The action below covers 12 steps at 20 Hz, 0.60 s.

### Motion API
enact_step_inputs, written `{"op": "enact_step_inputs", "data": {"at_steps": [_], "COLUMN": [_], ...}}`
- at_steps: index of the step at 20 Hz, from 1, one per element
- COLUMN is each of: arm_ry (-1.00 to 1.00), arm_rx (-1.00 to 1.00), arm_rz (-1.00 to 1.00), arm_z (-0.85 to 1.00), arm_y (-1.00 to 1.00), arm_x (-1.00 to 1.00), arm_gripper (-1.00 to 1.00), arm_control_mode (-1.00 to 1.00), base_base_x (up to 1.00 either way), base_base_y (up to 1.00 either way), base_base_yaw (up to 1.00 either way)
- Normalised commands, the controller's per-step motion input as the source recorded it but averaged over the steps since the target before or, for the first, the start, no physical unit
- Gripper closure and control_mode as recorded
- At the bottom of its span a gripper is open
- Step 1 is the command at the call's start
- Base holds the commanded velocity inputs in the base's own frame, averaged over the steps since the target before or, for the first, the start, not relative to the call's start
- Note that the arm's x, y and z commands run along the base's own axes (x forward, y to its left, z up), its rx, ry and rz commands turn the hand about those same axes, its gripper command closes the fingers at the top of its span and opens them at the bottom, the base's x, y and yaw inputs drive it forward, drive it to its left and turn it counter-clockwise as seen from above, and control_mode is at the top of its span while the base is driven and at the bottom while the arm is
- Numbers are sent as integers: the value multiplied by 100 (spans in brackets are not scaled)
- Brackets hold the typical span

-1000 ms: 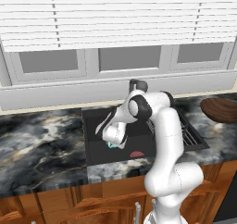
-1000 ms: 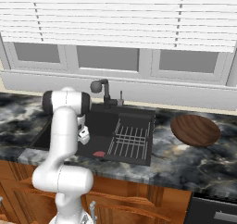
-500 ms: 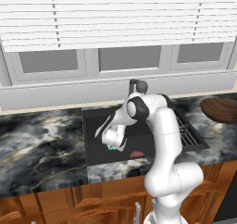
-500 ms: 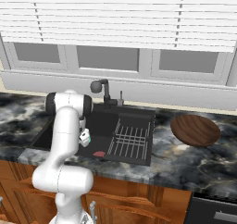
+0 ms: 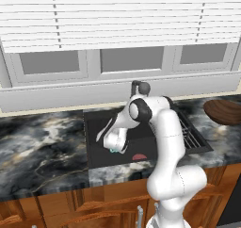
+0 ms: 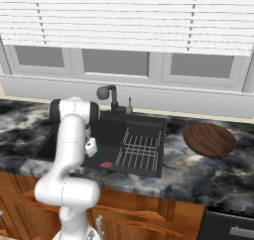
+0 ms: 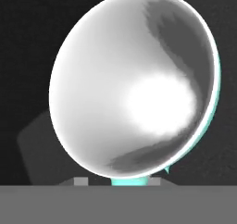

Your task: Pick the mug and place it in the sink. Pick the bowl and place it in the open cabinet and then close the cabinet.

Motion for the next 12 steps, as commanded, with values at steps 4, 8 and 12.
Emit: {"op": "enact_step_inputs", "data": {"at_steps": [4,8,12], "arm_ry": [-13,-14,-20], "arm_rx": [0,0,0], "arm_rz": [0,2,0], "arm_z": [19,26,29], "arm_y": [-26,-23,-12], "arm_x": [-30,-35,-47], "arm_gripper": [-100,-100,-100], "arm_control_mode": [-100,-100,-100], "base_base_x": [0,0,0], "base_base_y": [0,0,0], "base_base_yaw": [0,0,0]}}
